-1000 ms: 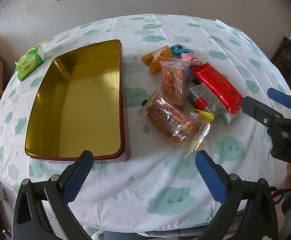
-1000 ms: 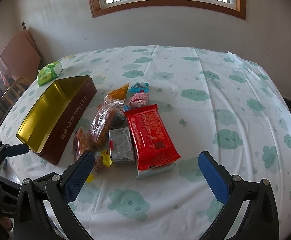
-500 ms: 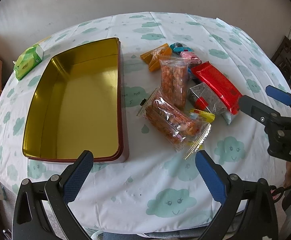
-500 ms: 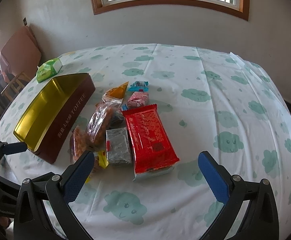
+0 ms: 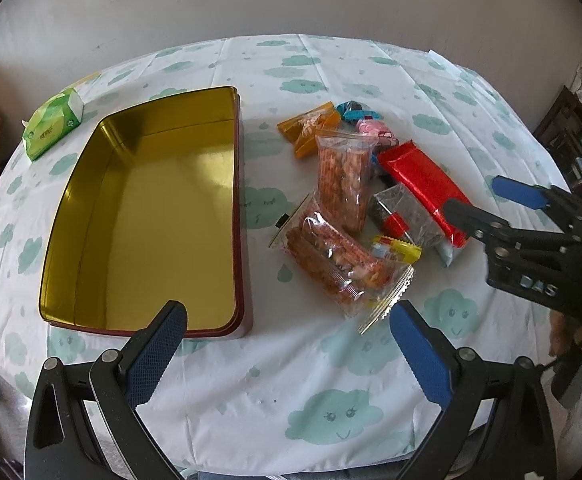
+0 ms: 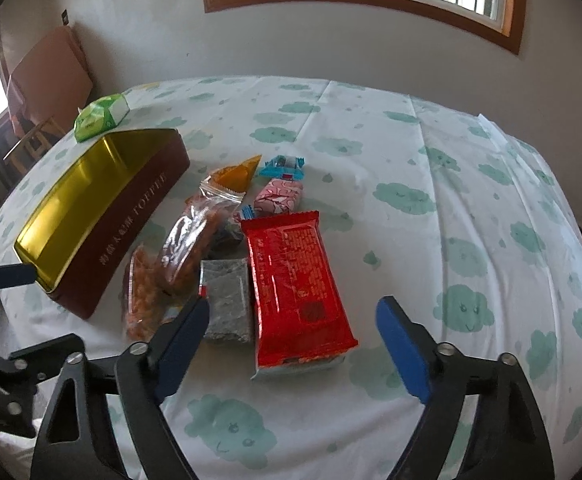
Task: Organize snacks
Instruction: 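Lower the right tool onto the red wafer bar and close it, then grasp the clear peanut snack bag with the left tool while the right tool holds the red bar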
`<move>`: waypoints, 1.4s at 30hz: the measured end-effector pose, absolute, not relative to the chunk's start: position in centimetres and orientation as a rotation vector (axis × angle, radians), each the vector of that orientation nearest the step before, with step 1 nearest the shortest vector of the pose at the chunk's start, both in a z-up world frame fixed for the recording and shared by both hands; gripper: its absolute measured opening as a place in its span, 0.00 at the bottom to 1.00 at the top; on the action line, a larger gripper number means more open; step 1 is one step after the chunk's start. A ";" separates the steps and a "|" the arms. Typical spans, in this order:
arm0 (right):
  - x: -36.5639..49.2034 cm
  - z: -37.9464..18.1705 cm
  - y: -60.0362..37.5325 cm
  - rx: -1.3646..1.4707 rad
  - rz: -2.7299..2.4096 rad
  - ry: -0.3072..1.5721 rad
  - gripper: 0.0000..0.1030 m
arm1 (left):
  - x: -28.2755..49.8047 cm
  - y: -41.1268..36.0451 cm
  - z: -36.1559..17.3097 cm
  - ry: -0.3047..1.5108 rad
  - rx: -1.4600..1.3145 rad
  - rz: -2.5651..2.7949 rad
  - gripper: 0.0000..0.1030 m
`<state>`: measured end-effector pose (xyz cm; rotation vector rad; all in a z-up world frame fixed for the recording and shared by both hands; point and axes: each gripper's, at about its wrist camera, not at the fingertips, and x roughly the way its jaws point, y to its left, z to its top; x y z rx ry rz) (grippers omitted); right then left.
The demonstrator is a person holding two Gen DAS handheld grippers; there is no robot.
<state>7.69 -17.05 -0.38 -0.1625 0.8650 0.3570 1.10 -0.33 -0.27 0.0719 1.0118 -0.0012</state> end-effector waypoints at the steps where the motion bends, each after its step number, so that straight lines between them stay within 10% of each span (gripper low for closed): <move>1: 8.0 -0.6 -17.0 -0.171 0.356 0.869 0.78 | 1.2 -0.3 -0.3 1.017 0.070 -0.001 0.97; 42: 10.7 -3.1 -18.8 -0.124 0.367 0.921 0.44 | 2.8 -0.5 -0.6 1.074 -0.033 -0.041 0.85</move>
